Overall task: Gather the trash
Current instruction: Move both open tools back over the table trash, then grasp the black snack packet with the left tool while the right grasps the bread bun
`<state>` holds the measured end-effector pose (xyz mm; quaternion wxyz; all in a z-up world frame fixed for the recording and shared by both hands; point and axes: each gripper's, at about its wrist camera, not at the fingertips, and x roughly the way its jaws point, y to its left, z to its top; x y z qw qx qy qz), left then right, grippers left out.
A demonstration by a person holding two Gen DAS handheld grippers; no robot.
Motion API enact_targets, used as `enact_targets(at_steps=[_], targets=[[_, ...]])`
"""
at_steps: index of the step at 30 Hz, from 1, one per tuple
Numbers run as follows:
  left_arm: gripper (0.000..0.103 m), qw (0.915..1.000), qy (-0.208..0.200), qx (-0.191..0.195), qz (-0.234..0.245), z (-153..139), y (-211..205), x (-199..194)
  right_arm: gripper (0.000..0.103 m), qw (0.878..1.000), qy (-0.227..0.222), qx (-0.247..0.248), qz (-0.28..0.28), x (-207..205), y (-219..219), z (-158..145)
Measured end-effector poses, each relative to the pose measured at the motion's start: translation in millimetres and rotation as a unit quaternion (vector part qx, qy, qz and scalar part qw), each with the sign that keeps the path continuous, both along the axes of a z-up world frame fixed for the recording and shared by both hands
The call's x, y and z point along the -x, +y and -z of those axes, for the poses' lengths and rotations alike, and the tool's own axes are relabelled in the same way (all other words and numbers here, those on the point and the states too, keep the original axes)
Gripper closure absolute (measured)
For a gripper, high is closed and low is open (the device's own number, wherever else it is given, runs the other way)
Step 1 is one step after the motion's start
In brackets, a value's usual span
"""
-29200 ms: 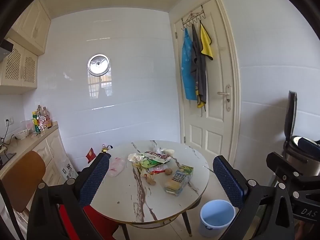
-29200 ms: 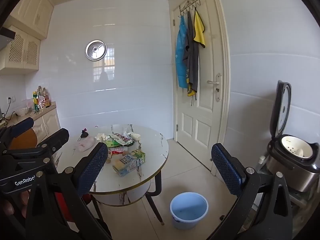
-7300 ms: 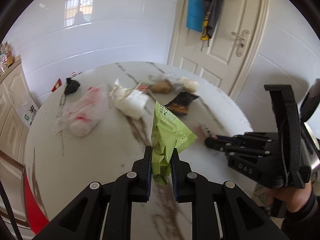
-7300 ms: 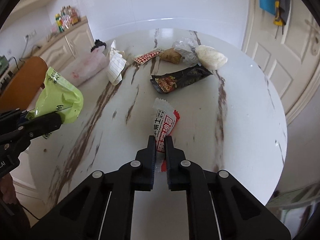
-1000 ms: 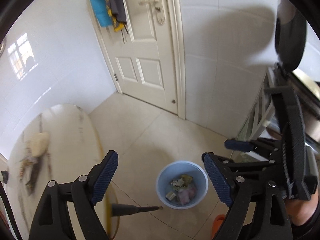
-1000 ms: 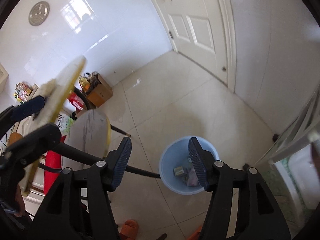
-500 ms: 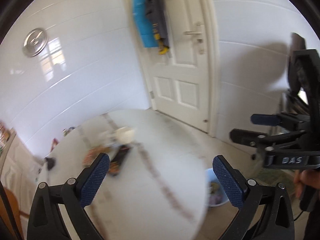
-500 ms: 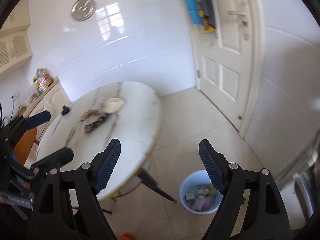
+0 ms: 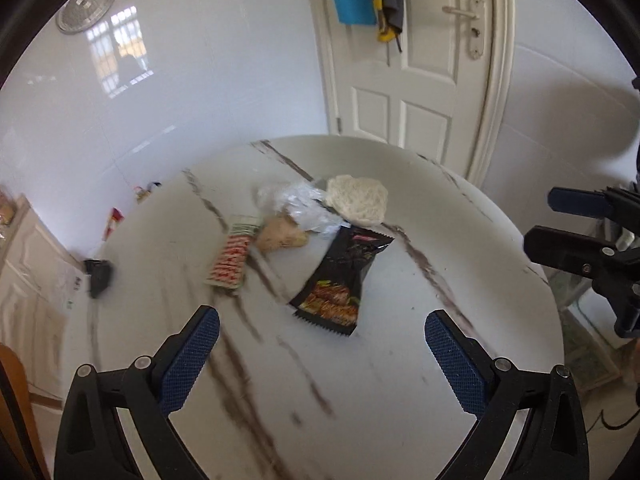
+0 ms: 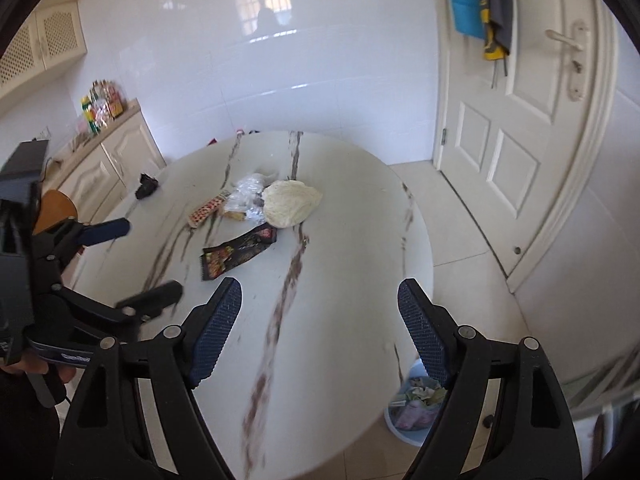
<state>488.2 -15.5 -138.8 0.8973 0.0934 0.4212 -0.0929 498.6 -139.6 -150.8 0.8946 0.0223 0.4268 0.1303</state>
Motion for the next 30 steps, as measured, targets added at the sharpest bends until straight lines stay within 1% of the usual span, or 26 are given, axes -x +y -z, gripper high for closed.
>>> enact_targets(at_steps=[2,4,5,6,8,10,11,12,13,14,15,17,19,21,26,29,30], targets=[[0.004,0.9998,0.017,0.005,0.004,8,-2,-18,0.024,1.0,0.007,0.002,-0.005,-12,0,7],[0.013,0.9997,0.026,0.005,0.003,14,-1,-37,0.024,1.0,0.014,0.004,-0.01,-25,1,15],[0.023,0.9993,0.035,0.009,0.003,17,-1,-44,0.024,1.0,0.019,0.004,-0.012,-32,1,18],[0.03,0.9988,0.047,0.016,0.002,21,0,-51,0.024,1.0,0.022,0.005,-0.013,-38,1,22],[0.034,0.9981,0.055,0.027,0.0,27,2,-63,0.024,0.999,0.027,0.005,-0.017,-49,2,29],[0.045,0.998,0.056,0.028,-0.003,30,3,-74,0.024,0.999,0.029,0.006,-0.018,-60,3,33],[0.058,0.9977,0.056,0.038,-0.001,32,5,-79,0.024,0.999,0.031,0.007,-0.02,-66,4,36],[0.063,0.9976,0.055,0.042,-0.001,30,6,-81,0.024,0.999,0.032,0.006,-0.02,-71,4,38],[0.065,0.9976,0.056,0.042,0.001,31,8,-82,0.024,0.999,0.034,0.005,-0.022,-75,6,40],[0.073,0.9974,0.056,0.046,0.004,31,10,-82,0.024,0.999,0.036,0.005,-0.028,-81,8,43],[0.085,0.9968,0.057,0.055,0.011,31,12,-82,0.024,0.999,0.037,0.005,-0.031,-85,11,45],[0.095,0.9965,0.06,0.056,0.016,33,16,-80,0.023,0.998,0.04,0.003,-0.039,-93,19,48],[0.097,0.9972,0.056,0.048,0.012,33,24,-77,0.021,0.998,0.046,0.0,-0.051,-102,30,52],[0.098,0.997,0.056,0.053,0.005,32,35,-72,0.018,0.997,0.051,0.003,-0.059,-109,40,56],[0.099,0.9957,0.057,0.072,-0.008,23,65,-52,0.016,0.995,0.07,0.01,-0.07,-127,62,69],[0.1,0.9955,0.057,0.076,-0.008,17,76,-41,0.016,0.994,0.081,0.013,-0.073,-136,70,76],[0.101,0.9954,0.057,0.076,-0.009,16,80,-40,0.018,0.994,0.075,0.019,-0.075,-137,72,76]])
